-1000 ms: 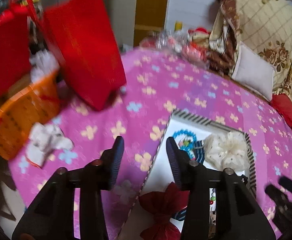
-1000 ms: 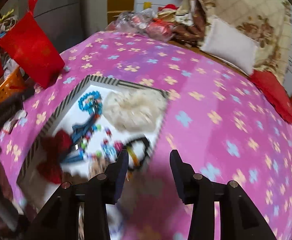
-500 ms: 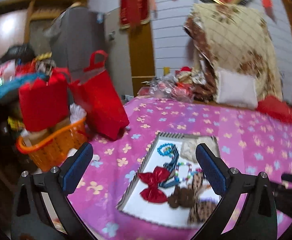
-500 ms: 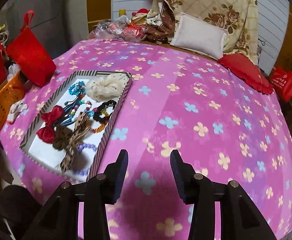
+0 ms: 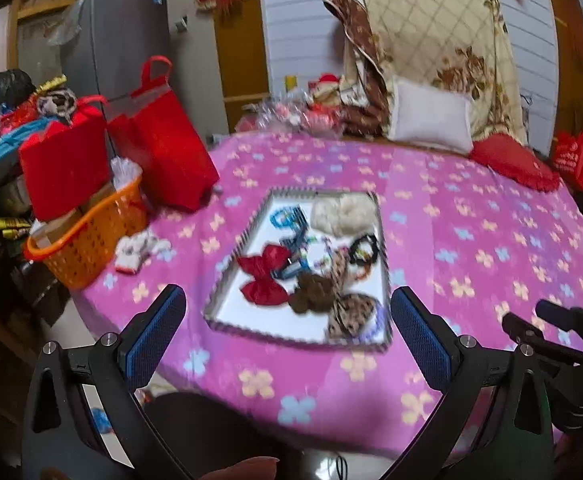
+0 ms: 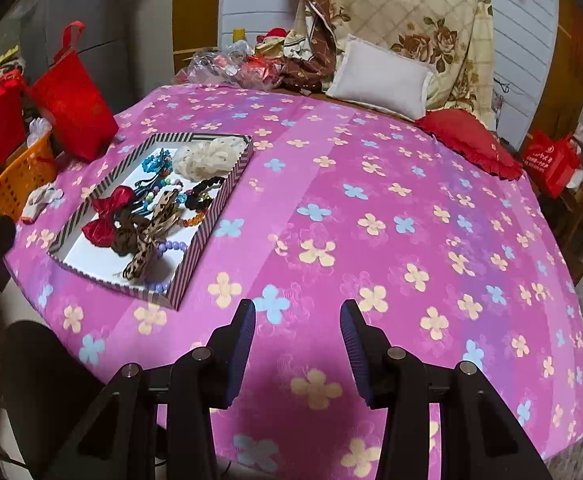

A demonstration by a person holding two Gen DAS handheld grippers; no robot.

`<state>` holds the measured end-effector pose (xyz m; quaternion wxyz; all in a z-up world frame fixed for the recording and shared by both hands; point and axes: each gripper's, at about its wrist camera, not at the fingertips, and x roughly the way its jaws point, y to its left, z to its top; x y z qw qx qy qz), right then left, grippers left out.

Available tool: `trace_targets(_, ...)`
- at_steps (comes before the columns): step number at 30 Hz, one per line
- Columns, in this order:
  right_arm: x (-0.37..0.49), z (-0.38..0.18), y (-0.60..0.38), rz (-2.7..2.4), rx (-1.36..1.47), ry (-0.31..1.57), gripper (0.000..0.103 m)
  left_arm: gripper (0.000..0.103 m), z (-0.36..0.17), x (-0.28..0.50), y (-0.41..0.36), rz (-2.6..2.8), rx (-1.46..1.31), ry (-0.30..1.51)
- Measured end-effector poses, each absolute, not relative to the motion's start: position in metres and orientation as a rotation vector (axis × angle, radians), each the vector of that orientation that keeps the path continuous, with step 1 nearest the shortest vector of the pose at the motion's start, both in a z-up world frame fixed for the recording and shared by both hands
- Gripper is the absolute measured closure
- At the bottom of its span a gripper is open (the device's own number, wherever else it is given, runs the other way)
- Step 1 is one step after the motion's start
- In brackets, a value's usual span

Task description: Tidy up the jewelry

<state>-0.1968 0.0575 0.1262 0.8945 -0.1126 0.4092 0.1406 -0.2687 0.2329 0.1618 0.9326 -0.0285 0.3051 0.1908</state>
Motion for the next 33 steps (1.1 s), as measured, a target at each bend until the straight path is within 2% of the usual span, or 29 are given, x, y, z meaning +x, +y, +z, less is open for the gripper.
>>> trace_targets(33,-0.206,0.111,0.069,0.302,-0.259,0.881,0.060,0.001,0.137,-0.264,0.230,0.389,-0.088,0.739)
